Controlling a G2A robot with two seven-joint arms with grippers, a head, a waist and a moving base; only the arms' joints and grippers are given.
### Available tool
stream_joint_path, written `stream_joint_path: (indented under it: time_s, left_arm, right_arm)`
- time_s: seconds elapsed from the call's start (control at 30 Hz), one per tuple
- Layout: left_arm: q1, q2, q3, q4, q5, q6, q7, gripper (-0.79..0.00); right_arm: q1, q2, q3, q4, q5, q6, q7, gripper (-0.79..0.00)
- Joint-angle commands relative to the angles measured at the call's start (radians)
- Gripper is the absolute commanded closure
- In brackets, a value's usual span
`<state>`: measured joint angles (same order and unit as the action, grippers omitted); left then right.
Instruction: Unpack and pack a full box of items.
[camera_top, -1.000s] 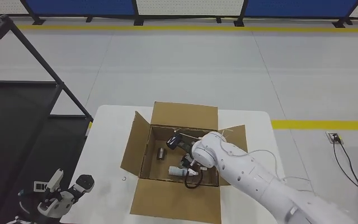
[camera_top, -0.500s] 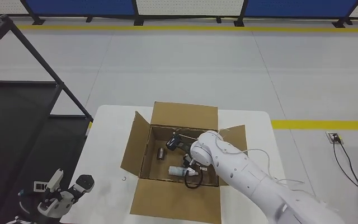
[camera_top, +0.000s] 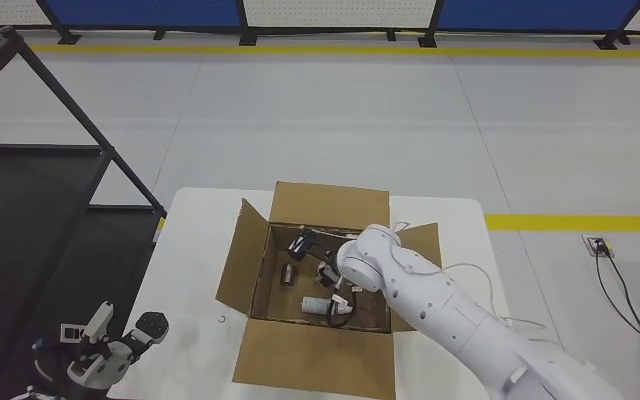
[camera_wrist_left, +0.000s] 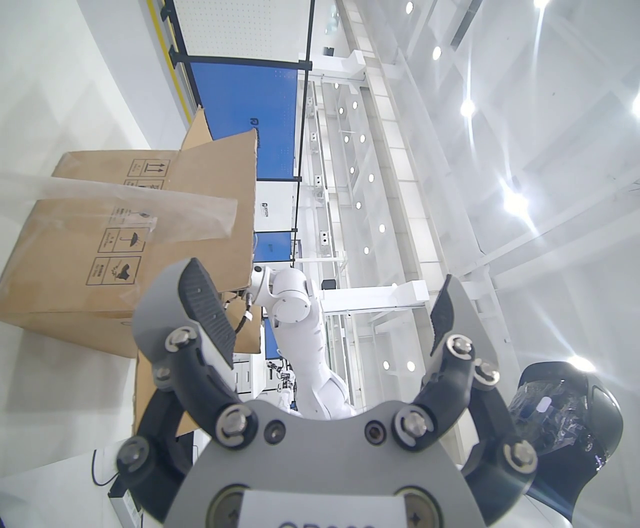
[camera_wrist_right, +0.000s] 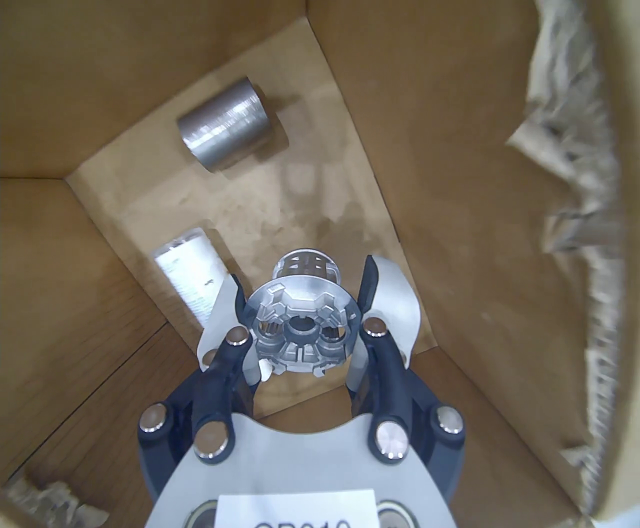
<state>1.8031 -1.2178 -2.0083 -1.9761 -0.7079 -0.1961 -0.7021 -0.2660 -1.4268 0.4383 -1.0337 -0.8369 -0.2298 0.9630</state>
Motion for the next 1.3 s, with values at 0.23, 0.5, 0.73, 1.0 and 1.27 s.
stream_joint_path:
  time_s: [0.23,0.5,0.73,1.0,1.27]
  left_arm:
    - [0.0,0.0,0.0,0.0,0.0,0.0,0.0,-0.785]
    - [0.0,0.0,0.0,0.0,0.0,0.0,0.0,-0.785]
    - [0.0,0.0,0.0,0.0,0.0,0.0,0.0,-0.785]
    - [0.0,0.0,0.0,0.0,0.0,0.0,0.0,-0.785]
    - [0.0,0.0,0.0,0.0,0.0,0.0,0.0,-0.785]
  right_arm:
    - [-0.181,0.128,0.187,-0.443,-0.165,0.082,0.134,0.0]
    - [-0.181,0.128,0.187,-0.443,-0.165,0.082,0.134,0.0]
    - [-0.248,0.157,0.314,-0.526,-0.175,0.11,0.029,0.0]
    - [-0.511,0.239,0.672,-0.842,-0.322,0.297,0.039,0.0]
    - [-0.774,0.282,1.04,-0.996,-0.33,0.381,0.066,0.0]
